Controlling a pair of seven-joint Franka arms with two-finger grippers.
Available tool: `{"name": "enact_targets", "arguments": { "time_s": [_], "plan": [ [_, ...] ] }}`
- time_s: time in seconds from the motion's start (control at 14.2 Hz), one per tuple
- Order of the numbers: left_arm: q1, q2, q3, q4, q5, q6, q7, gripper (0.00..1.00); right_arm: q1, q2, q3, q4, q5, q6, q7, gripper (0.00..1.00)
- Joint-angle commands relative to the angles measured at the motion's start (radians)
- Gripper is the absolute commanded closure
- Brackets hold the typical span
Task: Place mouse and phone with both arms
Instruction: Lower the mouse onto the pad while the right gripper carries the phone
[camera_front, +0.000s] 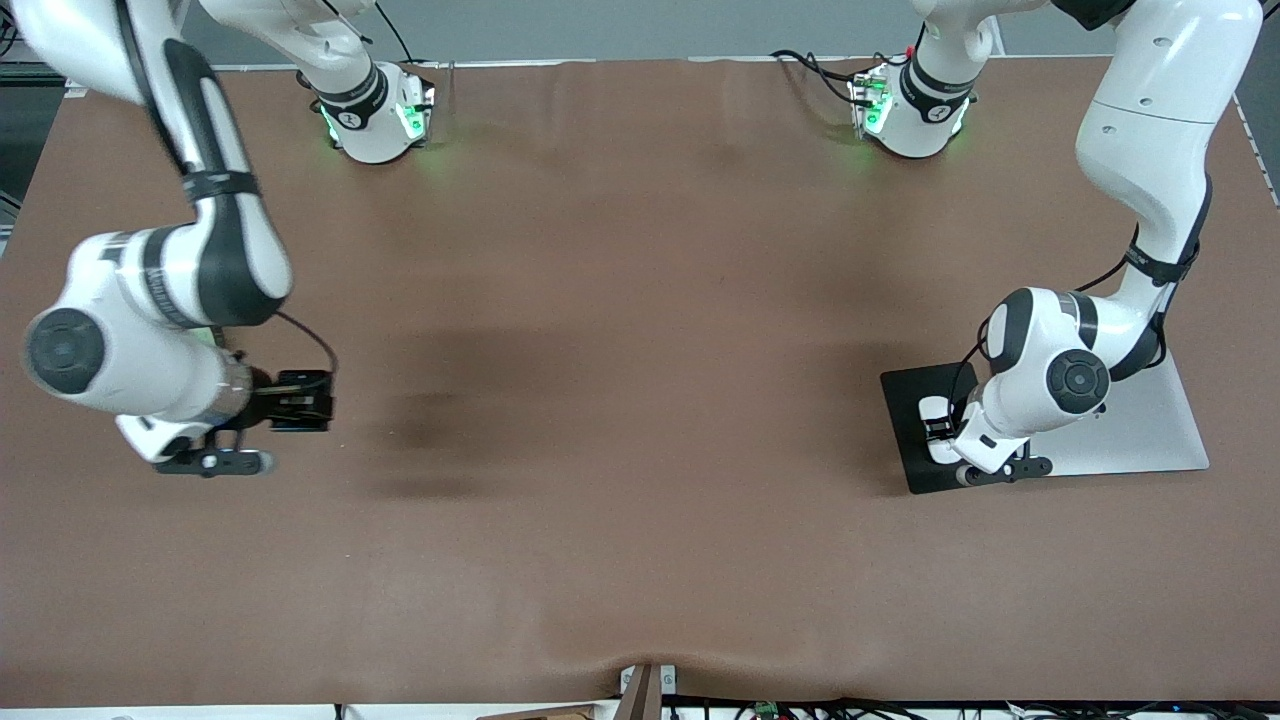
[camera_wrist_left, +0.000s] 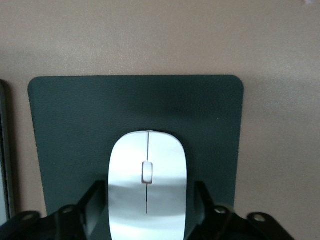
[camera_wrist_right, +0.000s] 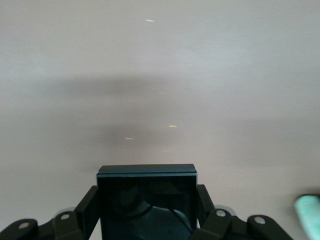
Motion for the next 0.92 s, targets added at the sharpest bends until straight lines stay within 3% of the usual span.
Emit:
{"name": "enact_targets", "arguments": {
  "time_s": [0.0,0.56,0.85],
  "plan": [
    [0.005,-0.009,-0.009,0.008,0.033,0.005,-0.01,0.0,-0.092,-0.034,0.022,-0.086,-0.003,0.023,-0.107,1.0],
    [0.004,-0.13,-0.021,0.03,0.033,-0.002,0.001,0.0,-0.244,-0.031,0.02,-0.376,-0.013,0.354,-0.286,1.0],
    [0.002,-0.189,-0.042,0.153,0.03,-0.246,0.004,0.0,-0.286,-0.011,0.016,-0.453,-0.019,0.471,-0.286,1.0]
  ]
}}
